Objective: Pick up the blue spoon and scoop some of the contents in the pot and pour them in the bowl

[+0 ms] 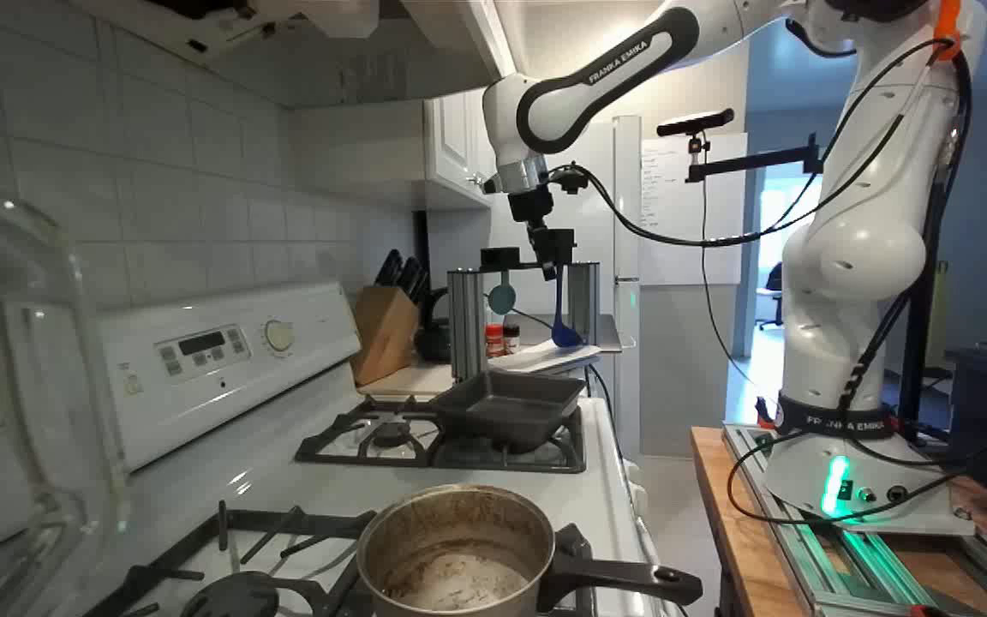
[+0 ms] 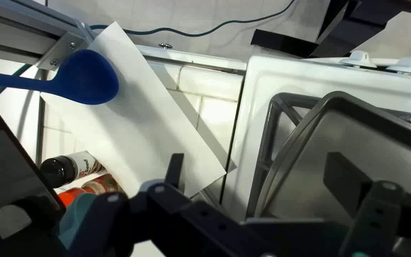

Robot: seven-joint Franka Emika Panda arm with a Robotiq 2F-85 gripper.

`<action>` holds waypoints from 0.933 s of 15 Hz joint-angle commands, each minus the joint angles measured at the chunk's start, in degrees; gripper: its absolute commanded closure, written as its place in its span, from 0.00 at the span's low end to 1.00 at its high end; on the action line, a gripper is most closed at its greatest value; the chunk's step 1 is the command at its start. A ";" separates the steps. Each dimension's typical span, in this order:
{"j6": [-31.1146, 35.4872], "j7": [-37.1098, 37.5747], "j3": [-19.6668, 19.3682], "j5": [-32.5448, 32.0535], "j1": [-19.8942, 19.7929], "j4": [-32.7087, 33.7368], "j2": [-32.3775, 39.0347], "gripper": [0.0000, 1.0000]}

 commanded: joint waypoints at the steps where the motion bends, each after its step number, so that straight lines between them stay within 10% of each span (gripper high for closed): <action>1: -0.14 0.08 -0.45 -0.09 0.51 0.08 0.01 0.00; 14: -1.00 -4.41 -4.60 -1.47 -1.30 -1.00 -2.49 0.00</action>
